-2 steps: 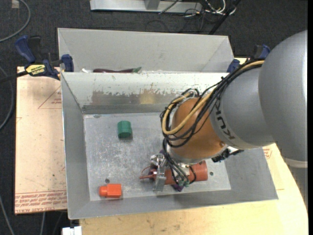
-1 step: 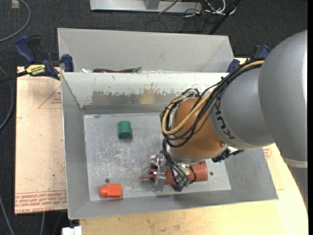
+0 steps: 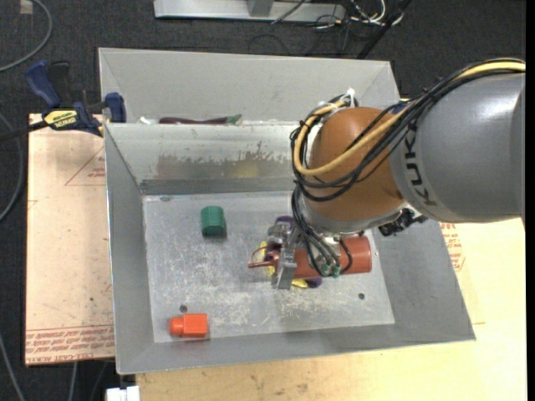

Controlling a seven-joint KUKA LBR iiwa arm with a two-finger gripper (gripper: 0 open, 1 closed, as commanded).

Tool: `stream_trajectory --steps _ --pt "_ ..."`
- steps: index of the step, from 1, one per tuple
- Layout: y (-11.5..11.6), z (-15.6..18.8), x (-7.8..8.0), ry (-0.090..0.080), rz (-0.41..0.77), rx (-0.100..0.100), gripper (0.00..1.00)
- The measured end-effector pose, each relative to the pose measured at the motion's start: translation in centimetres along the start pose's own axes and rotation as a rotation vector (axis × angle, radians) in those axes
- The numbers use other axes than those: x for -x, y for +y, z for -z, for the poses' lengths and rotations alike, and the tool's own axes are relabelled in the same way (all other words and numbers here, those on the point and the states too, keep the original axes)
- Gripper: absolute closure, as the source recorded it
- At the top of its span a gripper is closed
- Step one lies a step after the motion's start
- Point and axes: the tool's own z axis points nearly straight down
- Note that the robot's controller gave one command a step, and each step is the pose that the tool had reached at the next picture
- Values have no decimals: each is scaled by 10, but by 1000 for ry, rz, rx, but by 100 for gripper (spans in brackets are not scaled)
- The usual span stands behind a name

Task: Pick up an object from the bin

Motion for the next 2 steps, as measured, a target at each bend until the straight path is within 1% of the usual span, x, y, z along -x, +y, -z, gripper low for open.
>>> stream_trajectory --steps 1,2 --pt "0 0 0 0 0 0 100" --pt "-3 127 4 -3 -51 1 100"
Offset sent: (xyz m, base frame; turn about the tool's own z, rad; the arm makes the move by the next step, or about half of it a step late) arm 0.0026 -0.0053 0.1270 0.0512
